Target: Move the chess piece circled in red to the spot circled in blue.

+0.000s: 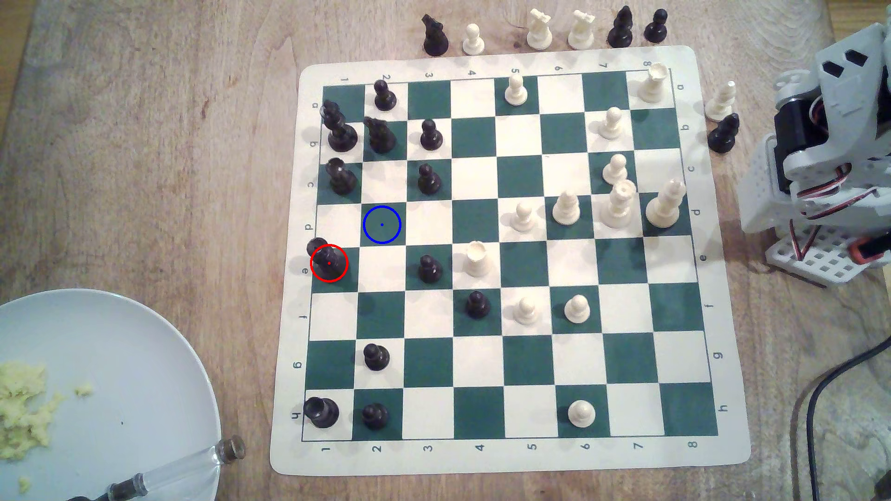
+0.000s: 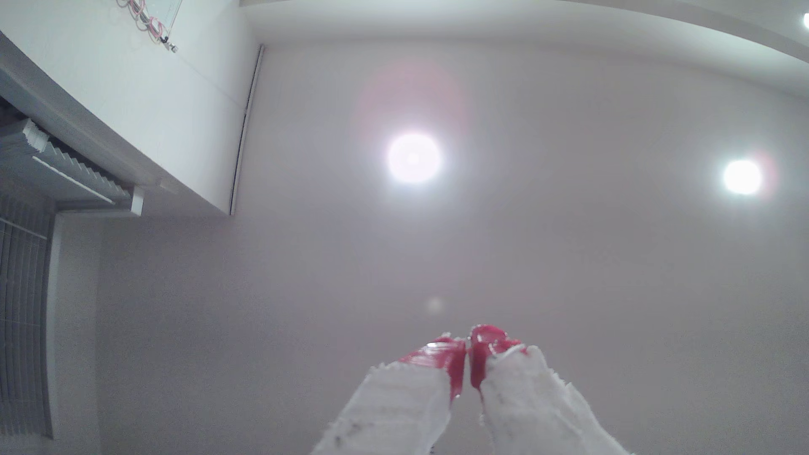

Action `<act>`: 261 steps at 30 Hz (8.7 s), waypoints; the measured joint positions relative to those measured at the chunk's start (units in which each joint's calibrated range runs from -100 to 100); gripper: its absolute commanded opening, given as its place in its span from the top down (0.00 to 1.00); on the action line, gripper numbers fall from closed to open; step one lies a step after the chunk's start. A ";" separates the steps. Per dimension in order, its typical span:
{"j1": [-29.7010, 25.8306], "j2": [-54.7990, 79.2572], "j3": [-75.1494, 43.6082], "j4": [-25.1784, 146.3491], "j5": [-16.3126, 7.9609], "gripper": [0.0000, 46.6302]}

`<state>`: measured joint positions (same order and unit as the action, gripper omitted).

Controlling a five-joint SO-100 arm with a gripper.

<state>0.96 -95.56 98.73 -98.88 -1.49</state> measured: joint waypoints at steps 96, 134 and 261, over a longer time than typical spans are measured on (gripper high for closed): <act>-3.83 105.82 -106.10 142.07 -4.40 0.98; -5.83 124.01 -124.63 140.80 -5.52 0.76; -3.39 110.43 -96.16 130.60 -4.35 1.00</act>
<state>-2.43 14.87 2.58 31.71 -5.84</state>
